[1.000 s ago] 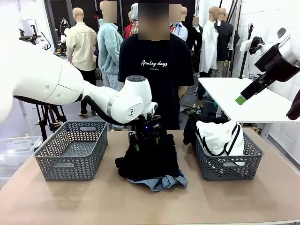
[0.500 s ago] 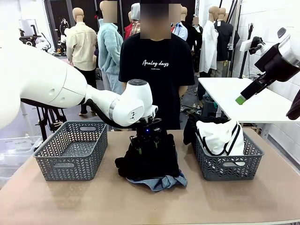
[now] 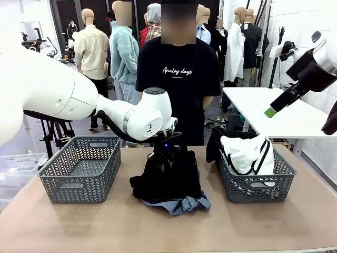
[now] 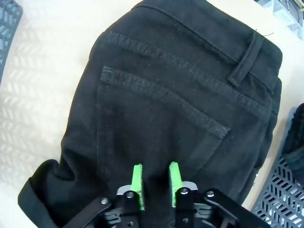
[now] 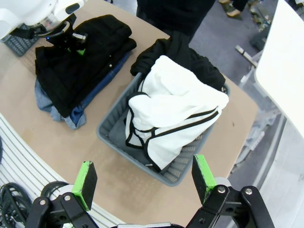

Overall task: Sort the tops and bottoms.
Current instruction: Lift clothes from the center of the table with your left hand.

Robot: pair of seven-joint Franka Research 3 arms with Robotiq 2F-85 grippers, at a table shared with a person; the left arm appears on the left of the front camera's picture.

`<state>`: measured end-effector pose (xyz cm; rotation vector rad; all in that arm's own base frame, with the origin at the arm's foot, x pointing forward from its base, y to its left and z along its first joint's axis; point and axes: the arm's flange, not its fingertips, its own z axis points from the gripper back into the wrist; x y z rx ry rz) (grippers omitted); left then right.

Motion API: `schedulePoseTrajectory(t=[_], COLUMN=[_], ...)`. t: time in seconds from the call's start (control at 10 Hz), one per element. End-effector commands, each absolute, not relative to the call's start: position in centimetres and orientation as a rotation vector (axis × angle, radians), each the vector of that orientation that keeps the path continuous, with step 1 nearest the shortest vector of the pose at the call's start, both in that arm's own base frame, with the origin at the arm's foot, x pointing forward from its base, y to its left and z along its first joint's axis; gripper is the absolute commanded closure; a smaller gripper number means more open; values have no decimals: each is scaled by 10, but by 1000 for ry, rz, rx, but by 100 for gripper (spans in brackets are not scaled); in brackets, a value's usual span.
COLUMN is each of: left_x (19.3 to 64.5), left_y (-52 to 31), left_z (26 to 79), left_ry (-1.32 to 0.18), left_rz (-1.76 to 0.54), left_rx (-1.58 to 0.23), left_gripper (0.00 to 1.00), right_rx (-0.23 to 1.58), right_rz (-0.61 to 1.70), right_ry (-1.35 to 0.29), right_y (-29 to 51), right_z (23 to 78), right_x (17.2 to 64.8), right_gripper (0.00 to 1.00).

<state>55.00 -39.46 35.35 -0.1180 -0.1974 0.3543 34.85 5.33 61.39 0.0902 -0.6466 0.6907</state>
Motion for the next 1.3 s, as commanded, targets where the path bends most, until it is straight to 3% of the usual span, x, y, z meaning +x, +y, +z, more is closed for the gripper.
schedulePoseTrajectory(t=[0.0,0.4,0.6,0.7,0.9,1.2], left_x=[547,546,536,550,548,514], left_y=[-394,-396,-391,-395,-396,-432], left_z=[351,356,362,357,361,461], left_ry=[-188,-190,-309,-199,-224,-428], left_rz=[406,449,453,400,409,355], left_rx=[-113,-120,-69,-125,-113,-151], left_gripper=[100,100,100,100,100,100], right_rx=[78,78,78,78,78,78], right_rz=[695,695,695,695,695,695], right_ry=[-646,-646,-646,-646,-646,-646], right_y=[53,53,53,53,53,53], right_z=[614,614,614,614,614,614], right_x=[350,350,350,350,350,350], right_gripper=[0,0,0,0,0,0])
